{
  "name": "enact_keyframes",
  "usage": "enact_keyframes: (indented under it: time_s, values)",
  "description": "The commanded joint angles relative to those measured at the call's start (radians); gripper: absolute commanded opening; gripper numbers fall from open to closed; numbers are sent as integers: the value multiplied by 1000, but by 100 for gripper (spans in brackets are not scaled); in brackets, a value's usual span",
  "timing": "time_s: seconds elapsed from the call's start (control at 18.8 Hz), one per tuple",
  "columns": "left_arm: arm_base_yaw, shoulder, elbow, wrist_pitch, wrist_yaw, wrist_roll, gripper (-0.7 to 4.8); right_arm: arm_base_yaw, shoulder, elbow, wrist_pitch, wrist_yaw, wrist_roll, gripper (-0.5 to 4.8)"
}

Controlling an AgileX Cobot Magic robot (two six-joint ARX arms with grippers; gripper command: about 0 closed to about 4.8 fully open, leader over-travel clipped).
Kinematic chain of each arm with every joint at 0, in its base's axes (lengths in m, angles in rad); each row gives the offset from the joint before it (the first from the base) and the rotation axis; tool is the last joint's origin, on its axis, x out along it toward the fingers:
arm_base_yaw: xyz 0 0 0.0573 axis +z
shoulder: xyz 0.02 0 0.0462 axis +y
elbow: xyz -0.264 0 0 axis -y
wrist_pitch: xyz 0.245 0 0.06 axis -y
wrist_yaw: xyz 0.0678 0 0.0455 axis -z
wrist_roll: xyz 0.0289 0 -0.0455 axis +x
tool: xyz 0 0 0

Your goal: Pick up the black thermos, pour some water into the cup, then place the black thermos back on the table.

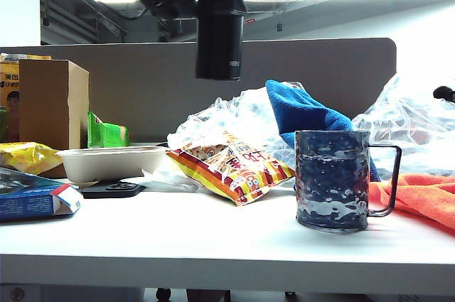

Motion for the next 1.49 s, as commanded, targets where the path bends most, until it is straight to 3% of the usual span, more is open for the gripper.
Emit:
enact_keyframes:
  time_s: [0.05,0.21,0.32,0.43,0.64,0.8,1.17,1.22,1.28,1.33,1.38,1.49]
  values:
    - [-2,-146,-148,76,51,-34,-6,4,3,3,119,18,38,-1]
    - [-1,-222,-391,208,40,-126,-6,28,54,-50,184,-10,72,-1]
    - [-2,-221,-494,297,-3,-132,-6,82,58,-152,321,13,93,-1]
    - [15,-215,-552,303,-49,-133,-6,104,67,-201,354,23,119,-1]
    - [71,-77,-570,444,26,-183,-6,103,93,-206,377,16,120,-1]
    - [71,38,-570,559,26,-183,-6,103,95,-207,376,16,119,-1]
    - [71,133,-571,575,43,-187,2,103,96,-207,345,16,118,-1]
    - [71,133,-571,573,74,-187,136,103,95,-207,339,16,118,-1]
    - [71,133,-571,579,97,-187,335,103,95,-207,333,16,118,-1]
    - [71,133,-571,583,98,-187,376,103,96,-207,329,15,118,-1]
    - [71,133,-571,586,98,-187,381,103,95,-207,328,3,118,-1]
    - [71,133,-571,586,97,-187,476,103,95,-207,327,-11,117,-1]
